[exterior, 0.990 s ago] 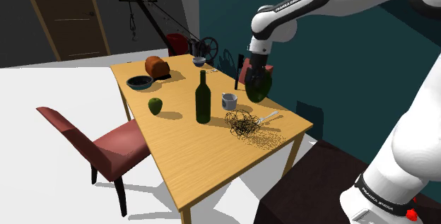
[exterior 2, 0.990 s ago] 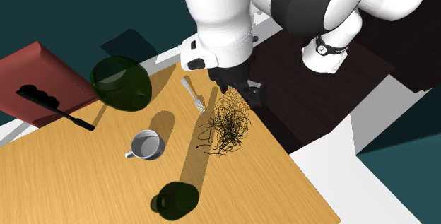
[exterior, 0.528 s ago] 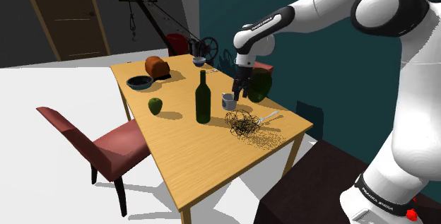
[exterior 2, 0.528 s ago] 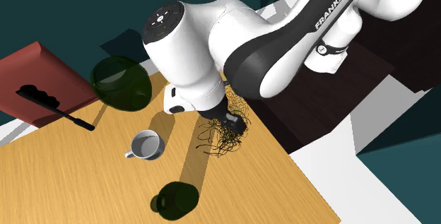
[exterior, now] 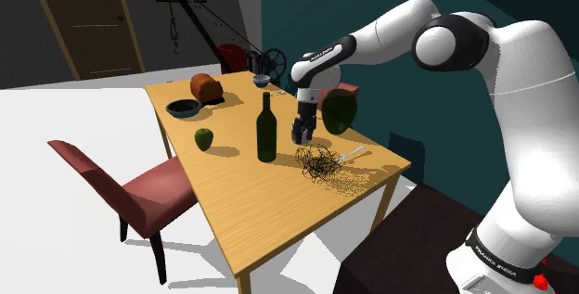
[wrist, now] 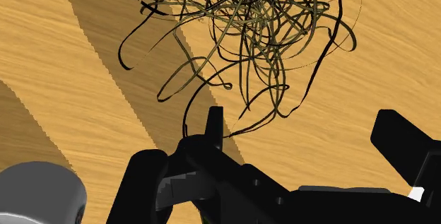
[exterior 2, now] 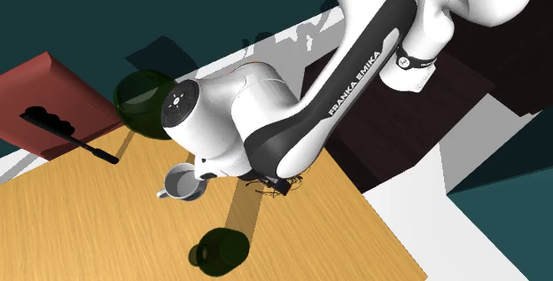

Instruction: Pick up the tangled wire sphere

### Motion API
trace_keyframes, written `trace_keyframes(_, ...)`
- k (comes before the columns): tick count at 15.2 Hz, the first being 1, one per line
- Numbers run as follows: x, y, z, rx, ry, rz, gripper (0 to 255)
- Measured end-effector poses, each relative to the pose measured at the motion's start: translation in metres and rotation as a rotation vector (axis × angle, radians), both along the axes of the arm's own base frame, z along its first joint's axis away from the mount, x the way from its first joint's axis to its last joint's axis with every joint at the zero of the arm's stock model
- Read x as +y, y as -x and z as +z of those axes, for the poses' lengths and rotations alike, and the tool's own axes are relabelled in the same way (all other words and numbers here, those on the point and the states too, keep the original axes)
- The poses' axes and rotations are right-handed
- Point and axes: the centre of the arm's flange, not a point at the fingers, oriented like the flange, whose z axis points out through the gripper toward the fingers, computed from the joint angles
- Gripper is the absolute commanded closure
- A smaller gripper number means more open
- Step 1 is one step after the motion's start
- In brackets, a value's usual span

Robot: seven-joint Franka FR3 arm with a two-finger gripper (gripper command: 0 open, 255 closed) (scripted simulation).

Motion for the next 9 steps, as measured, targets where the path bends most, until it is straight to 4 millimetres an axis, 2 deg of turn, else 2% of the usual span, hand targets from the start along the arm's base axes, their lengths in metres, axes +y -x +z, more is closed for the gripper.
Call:
trace_keyframes(6,0.000,-0.001,-0.032,0.002,-0.001,0.001,0)
trace_keyframes(7,0.000,-0.001,-0.034,0.001,-0.001,0.001,255)
trace_keyframes(9,0.000,-0.001,-0.035,0.000,-0.001,0.001,255)
